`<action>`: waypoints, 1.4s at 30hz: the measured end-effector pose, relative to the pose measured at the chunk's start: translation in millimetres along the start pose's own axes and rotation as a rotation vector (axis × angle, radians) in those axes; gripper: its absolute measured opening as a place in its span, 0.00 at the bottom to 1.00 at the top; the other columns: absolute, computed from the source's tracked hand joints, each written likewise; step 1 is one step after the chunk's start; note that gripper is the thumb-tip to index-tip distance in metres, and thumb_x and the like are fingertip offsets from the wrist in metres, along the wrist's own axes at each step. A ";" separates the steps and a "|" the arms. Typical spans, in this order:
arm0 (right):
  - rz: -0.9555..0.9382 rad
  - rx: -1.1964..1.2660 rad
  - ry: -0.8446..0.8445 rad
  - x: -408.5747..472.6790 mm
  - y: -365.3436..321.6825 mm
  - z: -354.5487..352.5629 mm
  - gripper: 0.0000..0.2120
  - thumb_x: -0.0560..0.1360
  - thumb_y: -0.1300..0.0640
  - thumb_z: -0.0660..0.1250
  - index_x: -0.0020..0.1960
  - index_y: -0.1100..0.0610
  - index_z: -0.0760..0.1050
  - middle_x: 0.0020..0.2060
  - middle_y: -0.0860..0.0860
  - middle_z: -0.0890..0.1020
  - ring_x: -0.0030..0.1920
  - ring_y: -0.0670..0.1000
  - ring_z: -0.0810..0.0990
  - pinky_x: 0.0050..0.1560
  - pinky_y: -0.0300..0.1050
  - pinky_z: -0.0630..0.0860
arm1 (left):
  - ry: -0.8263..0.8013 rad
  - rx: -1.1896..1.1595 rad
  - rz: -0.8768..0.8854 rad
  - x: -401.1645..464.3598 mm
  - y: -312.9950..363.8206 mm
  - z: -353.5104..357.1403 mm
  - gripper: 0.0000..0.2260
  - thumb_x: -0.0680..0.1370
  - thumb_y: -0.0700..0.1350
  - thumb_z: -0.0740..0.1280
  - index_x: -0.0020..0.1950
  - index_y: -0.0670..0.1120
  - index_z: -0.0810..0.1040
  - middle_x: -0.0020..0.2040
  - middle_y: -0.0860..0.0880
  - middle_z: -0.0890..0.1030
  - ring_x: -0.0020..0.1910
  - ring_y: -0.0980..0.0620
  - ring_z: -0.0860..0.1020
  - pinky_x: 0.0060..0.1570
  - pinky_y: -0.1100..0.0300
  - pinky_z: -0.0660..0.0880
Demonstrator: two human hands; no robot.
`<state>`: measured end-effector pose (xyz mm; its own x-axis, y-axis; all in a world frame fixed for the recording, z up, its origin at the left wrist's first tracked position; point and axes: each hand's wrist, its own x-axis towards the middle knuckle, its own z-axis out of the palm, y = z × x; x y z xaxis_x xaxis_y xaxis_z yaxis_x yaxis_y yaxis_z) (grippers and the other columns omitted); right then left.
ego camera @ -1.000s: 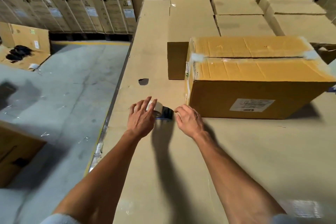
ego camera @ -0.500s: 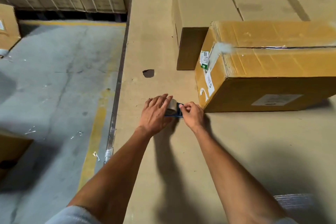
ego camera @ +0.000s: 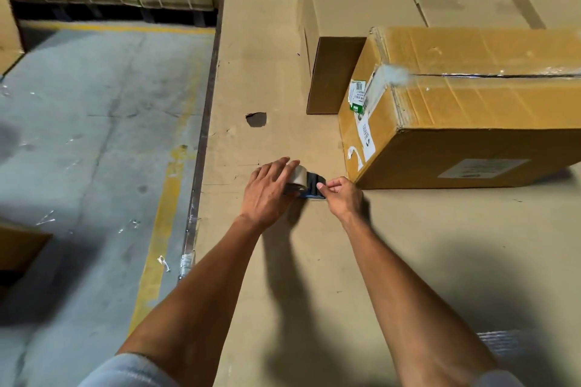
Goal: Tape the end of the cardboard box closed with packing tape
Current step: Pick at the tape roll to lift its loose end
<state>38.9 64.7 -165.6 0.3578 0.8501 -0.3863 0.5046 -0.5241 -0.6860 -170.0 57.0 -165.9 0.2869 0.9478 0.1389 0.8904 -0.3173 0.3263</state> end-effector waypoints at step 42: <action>-0.040 -0.080 -0.048 7.2 -3.2 0.2 0.09 0.80 0.48 0.73 0.52 0.54 0.85 0.50 0.53 0.89 0.54 0.56 0.84 0.51 0.42 0.74 | -0.004 -0.150 0.012 6.7 -7.4 4.2 0.34 0.81 0.63 0.72 0.82 0.52 0.66 0.79 0.48 0.71 0.71 0.43 0.75 0.70 0.47 0.75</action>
<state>39.7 72.5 -166.2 0.2990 0.8710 -0.3898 0.5795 -0.4902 -0.6511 -173.2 65.9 -171.3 0.2986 0.9440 0.1403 0.8241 -0.3292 0.4610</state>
